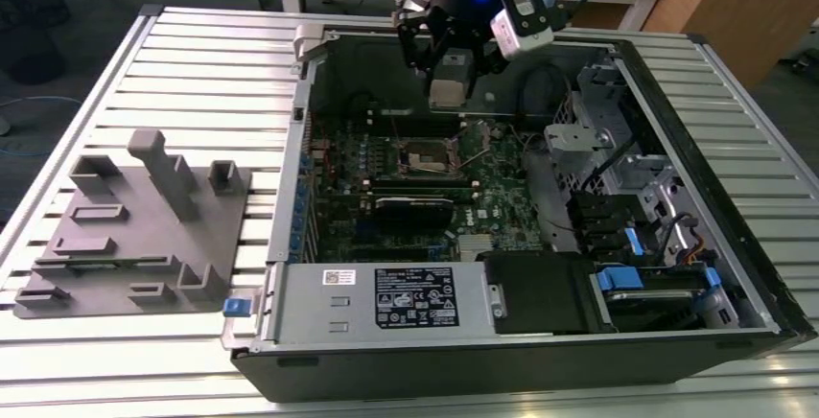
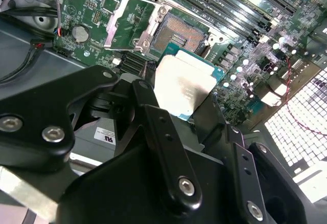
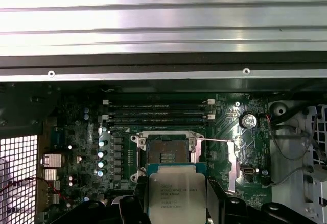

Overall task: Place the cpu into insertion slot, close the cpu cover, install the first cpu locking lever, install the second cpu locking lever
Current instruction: 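Place the cpu into insertion slot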

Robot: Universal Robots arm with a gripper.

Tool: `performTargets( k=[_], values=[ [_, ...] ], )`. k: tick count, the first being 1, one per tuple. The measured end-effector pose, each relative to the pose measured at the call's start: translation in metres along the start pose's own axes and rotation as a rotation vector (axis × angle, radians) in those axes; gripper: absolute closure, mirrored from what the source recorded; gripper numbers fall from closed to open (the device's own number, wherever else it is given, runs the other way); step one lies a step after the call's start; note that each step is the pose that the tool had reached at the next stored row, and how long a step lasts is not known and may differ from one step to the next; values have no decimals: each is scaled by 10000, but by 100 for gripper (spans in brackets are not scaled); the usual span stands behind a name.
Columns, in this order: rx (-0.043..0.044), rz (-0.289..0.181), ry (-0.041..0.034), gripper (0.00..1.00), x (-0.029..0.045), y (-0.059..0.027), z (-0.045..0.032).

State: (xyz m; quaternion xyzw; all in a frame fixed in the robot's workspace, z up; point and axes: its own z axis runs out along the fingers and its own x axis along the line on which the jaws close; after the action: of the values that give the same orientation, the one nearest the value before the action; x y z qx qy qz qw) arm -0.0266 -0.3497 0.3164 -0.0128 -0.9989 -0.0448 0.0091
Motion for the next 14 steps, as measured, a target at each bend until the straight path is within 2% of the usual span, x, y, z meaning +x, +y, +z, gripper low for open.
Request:
performTargets(
  k=[9, 14],
  values=[
    [-1, 0, 0, 46, -1, -4, 48],
    [-1, 0, 0, 46, -1, -4, 50]
  ],
)
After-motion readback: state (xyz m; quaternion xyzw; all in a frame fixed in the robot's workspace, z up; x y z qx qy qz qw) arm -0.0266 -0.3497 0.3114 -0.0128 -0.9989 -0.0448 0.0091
